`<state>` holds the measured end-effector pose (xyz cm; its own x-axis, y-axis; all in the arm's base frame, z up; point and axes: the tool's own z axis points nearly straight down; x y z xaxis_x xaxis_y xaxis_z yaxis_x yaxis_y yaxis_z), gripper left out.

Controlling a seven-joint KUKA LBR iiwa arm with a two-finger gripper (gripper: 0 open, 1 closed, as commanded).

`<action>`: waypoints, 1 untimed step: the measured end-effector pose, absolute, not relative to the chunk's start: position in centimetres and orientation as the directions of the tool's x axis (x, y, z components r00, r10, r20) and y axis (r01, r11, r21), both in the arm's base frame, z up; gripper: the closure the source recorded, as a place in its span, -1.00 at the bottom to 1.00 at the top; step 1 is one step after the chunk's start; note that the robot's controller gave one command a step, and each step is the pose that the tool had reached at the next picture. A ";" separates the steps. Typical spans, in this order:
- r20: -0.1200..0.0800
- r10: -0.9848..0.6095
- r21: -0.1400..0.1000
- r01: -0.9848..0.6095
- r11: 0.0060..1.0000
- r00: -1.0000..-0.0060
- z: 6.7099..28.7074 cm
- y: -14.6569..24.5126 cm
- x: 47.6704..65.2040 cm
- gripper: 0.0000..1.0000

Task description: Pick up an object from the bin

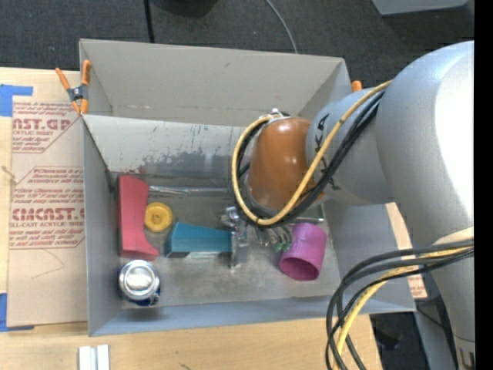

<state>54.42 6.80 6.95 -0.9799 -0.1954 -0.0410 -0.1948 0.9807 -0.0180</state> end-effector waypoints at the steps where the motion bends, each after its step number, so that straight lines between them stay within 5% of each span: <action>1: -0.040 -0.200 -0.017 -0.199 0.980 -0.979 6.9 6.9 55.2 1.00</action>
Offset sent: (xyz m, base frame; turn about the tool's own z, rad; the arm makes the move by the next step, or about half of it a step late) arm 0.0056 -0.0039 0.0212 -0.0209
